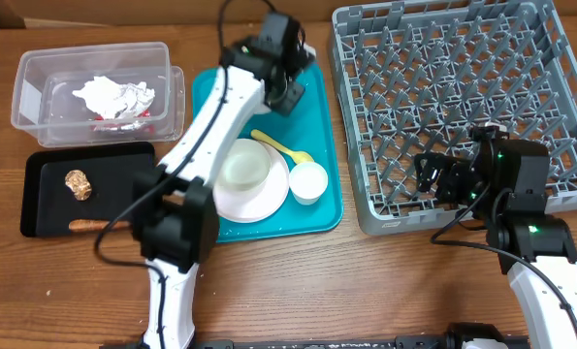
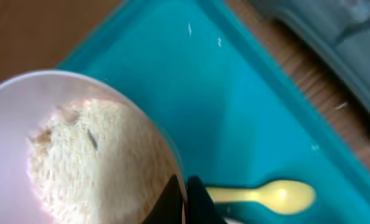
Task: Sort waste into correct bins and load items into the dishwasher
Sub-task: 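Tip the pink bowl over the black tray to dump the rice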
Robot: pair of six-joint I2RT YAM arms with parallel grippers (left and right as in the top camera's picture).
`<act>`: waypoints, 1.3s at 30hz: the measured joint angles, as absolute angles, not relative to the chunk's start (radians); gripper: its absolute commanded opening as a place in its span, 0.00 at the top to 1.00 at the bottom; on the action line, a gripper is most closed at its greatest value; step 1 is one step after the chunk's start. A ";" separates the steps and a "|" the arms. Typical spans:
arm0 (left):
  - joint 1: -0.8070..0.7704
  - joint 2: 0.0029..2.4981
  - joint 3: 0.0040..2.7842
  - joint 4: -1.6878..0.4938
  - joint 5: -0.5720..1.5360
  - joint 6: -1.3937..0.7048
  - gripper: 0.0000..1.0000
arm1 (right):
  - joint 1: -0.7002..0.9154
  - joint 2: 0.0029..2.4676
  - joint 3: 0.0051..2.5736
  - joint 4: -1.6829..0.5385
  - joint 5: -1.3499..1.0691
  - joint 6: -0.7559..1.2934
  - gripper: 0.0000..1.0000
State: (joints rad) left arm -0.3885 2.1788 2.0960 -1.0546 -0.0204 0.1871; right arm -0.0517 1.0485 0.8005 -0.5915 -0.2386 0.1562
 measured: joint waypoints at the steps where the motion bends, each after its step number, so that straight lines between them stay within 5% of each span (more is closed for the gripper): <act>1: -0.385 2.154 2.128 -1.113 -0.020 0.160 0.96 | -0.052 1.048 0.801 -0.592 -0.238 0.157 0.00; 8: -0.230 1.874 2.239 -1.580 -0.020 0.024 0.96 | -0.052 1.048 0.801 -0.600 -0.238 0.156 0.00; 15: -0.080 1.762 2.135 -1.672 0.035 0.021 0.96 | -0.052 1.048 0.801 -0.613 -0.238 0.157 0.00; 24: 0.340 1.466 1.451 -1.195 0.362 0.084 0.96 | -0.052 1.048 0.801 -0.621 -0.239 0.157 0.00; 31: 0.785 1.589 1.068 -0.796 0.874 0.134 0.96 | -0.052 1.048 0.801 -0.622 -0.239 0.157 0.00; 39: 0.833 1.880 1.040 -0.633 1.369 0.134 0.96 | -0.052 1.048 0.801 -0.622 -0.239 0.157 0.00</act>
State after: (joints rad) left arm 0.8330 1.8797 1.0405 -0.6334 1.3689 0.1345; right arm -0.0517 1.0485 0.8005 -0.6216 -0.2390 0.1566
